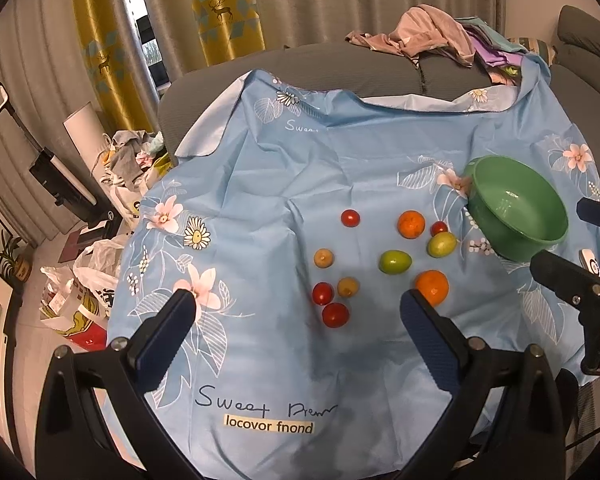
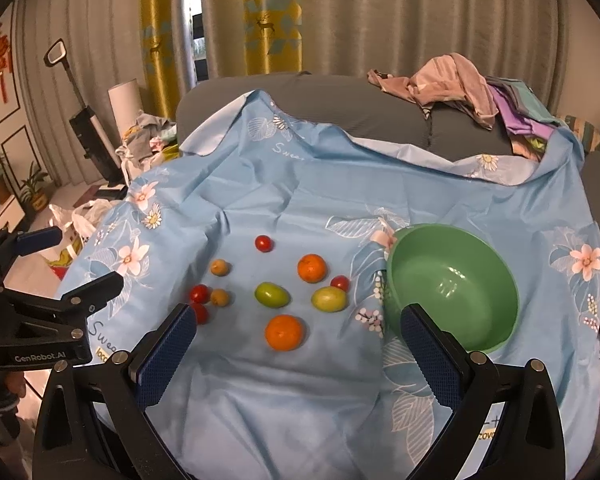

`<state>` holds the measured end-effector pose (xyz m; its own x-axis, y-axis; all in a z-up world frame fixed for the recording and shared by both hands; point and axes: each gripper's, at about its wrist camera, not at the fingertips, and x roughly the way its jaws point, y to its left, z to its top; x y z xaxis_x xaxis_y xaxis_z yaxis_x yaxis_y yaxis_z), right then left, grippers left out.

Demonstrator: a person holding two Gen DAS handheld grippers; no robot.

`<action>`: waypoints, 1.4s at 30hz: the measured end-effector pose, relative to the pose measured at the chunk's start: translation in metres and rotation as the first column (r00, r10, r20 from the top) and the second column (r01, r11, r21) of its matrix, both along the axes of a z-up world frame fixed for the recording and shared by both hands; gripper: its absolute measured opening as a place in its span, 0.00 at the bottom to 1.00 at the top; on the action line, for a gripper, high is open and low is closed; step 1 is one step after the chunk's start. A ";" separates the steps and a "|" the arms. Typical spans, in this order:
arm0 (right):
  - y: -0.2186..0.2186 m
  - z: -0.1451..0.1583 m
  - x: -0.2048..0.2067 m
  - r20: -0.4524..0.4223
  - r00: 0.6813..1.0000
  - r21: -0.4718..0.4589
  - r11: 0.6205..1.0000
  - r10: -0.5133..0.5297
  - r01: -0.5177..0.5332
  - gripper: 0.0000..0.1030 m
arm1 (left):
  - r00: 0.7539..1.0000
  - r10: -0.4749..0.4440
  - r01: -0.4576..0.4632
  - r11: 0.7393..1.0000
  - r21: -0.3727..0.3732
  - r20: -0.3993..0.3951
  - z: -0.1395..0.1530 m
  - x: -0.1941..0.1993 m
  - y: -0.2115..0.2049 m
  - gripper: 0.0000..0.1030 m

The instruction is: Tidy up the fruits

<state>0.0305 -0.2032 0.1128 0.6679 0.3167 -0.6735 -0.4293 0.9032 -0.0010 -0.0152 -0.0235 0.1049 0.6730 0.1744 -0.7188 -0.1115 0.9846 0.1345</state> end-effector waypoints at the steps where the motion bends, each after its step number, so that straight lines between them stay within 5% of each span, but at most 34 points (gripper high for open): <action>1: 0.001 0.000 -0.001 0.002 1.000 -0.001 1.000 0.003 -0.003 0.99 | 1.000 0.000 0.000 1.000 -0.001 -0.001 0.000 0.000 0.000 0.99; 35: 0.006 -0.015 0.002 -0.029 1.000 -0.003 1.000 0.012 -0.012 0.99 | 0.999 -0.015 0.015 1.000 -0.004 -0.043 -0.016 0.009 -0.001 0.99; 42: 0.001 -0.040 0.014 -0.091 0.993 0.062 0.995 0.081 -0.076 0.99 | 0.993 -0.109 0.100 0.983 -0.153 -0.049 -0.039 0.013 0.003 0.99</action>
